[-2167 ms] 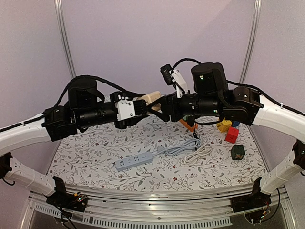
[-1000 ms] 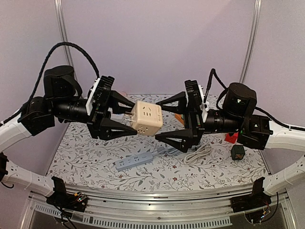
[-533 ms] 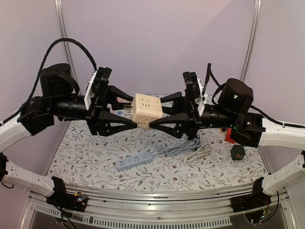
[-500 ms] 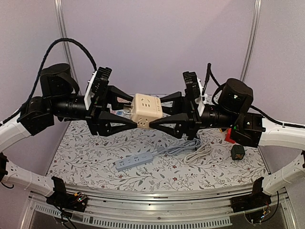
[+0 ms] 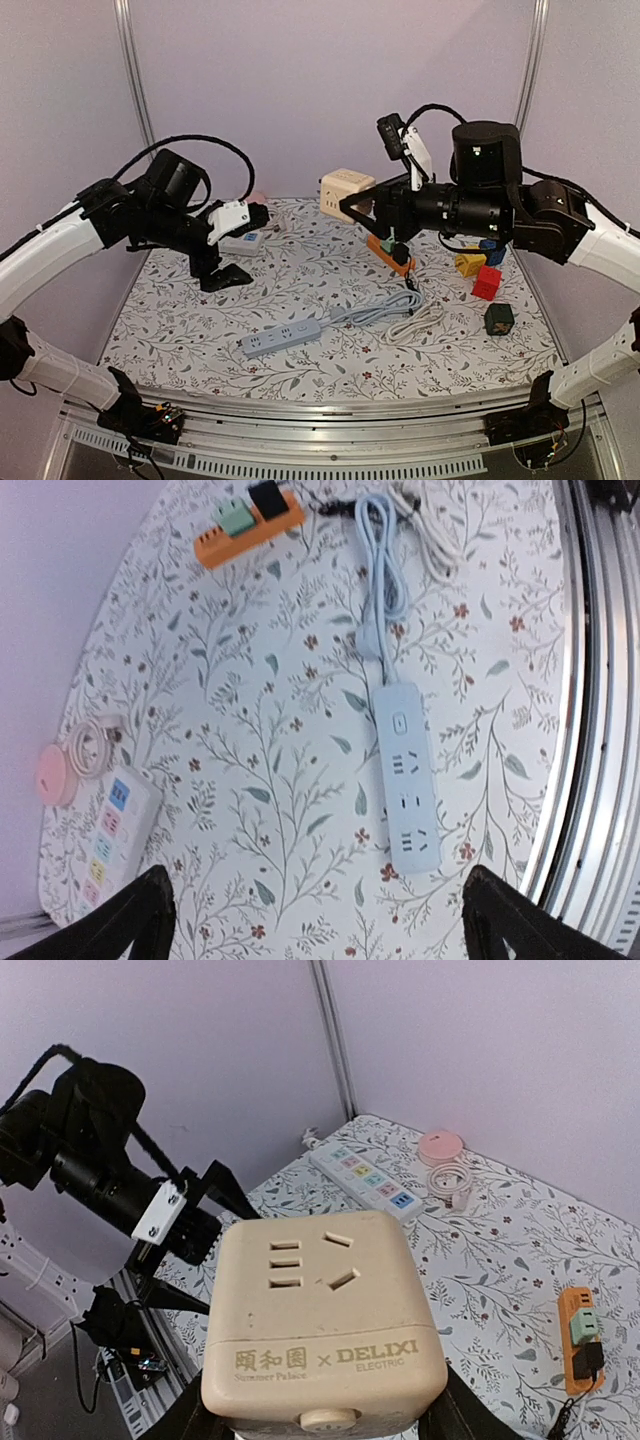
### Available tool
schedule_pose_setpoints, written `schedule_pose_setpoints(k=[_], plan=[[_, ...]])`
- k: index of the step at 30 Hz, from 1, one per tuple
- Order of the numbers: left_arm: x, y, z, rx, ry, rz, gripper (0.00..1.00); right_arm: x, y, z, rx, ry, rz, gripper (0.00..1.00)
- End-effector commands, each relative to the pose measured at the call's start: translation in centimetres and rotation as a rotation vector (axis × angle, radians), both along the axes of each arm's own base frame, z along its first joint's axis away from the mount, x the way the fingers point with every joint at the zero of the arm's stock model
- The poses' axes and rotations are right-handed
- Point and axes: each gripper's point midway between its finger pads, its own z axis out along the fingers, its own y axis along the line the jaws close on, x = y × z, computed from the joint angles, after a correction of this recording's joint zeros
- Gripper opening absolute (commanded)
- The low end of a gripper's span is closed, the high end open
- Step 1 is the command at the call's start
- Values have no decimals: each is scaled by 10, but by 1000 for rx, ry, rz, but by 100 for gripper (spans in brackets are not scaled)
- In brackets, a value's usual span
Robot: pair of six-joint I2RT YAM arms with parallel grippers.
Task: Insert the plug
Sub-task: Pick up the plug from the center of the board, then move the socket to the center of the board.
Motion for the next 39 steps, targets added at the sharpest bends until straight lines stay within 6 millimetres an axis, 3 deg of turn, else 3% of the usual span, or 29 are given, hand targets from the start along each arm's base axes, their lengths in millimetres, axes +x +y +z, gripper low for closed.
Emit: schedule_pose_setpoints(k=[1, 6, 13, 16, 22, 25, 30, 33, 35, 39], plan=[[-34, 57, -98, 417, 308, 30, 99, 43, -53, -66, -210, 228, -321, 0], [-43, 59, -149, 521, 524, 104, 100, 61, -80, -106, -354, 343, -440, 0], [-15, 32, -218, 526, 435, 95, 99, 62, -97, -149, -605, 443, -477, 0], [-9, 24, -238, 533, 450, 100, 100, 61, -97, -155, -643, 459, -477, 0], [-11, 7, -256, 506, 430, 68, 99, 62, -97, -160, -668, 469, -483, 0], [-7, 4, -268, 523, 402, 79, 86, 63, -95, -160, -672, 470, -478, 0], [-30, -16, -266, 486, 441, 5, 40, 61, -94, -160, -687, 488, -468, 0], [-43, -35, -260, 440, 482, -6, 21, 56, -94, -164, -698, 520, -459, 0], [-47, -48, -258, 423, 495, 11, 16, 51, -95, -167, -705, 548, -451, 0], [-55, -72, -259, 431, 476, -5, 21, 41, -101, -173, -745, 599, -454, 0]])
